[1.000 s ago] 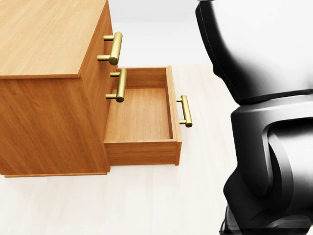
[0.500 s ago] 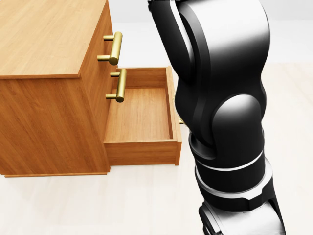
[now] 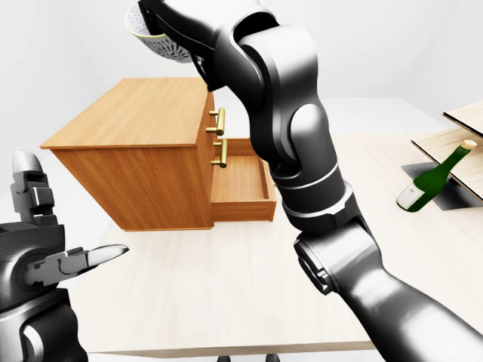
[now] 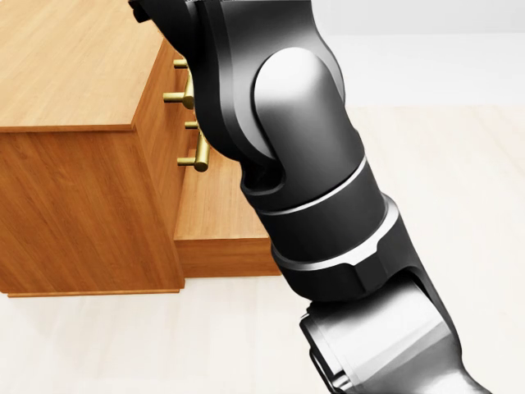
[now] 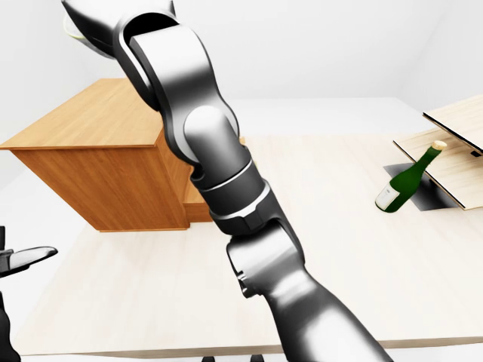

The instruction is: Put the bowl on top of the cabinet.

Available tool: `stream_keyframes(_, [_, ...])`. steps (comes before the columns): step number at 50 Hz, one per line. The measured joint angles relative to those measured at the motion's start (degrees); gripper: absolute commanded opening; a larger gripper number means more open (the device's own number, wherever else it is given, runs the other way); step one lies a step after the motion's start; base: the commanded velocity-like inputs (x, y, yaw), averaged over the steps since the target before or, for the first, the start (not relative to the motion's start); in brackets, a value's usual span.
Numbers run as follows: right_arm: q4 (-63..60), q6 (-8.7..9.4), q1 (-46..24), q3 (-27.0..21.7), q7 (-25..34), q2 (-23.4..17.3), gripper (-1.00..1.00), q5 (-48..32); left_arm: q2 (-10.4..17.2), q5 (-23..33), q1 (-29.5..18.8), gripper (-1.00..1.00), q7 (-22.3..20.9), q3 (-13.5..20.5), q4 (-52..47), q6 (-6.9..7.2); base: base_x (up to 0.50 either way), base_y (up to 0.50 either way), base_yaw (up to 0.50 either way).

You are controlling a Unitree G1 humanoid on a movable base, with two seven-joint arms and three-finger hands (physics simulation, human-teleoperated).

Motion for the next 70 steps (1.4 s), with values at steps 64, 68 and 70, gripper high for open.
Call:
stream_keyframes(64, [14.06, 0.0, 1.25, 2.37, 0.0, 2.81, -1.0, 13.95, -0.34, 0.54, 0.18, 1.0, -0.35, -0.49, 0.19, 0.0, 0.0, 0.0, 0.0])
stream_keyframes(68, [14.12, 0.0, 1.67, 2.44, 0.0, 2.86, -1.0, 13.74, -0.33, 0.52, 0.18, 1.0, -0.34, -0.5, 0.22, 0.0, 0.0, 0.0, 0.0])
stream_keyframes(70, [14.1, 0.0, 1.91, 2.48, 0.0, 2.88, -1.0, 13.6, -0.33, 0.49, 0.21, 1.0, -0.34, -0.5, 0.18, 0.0, 0.0, 0.0, 0.0])
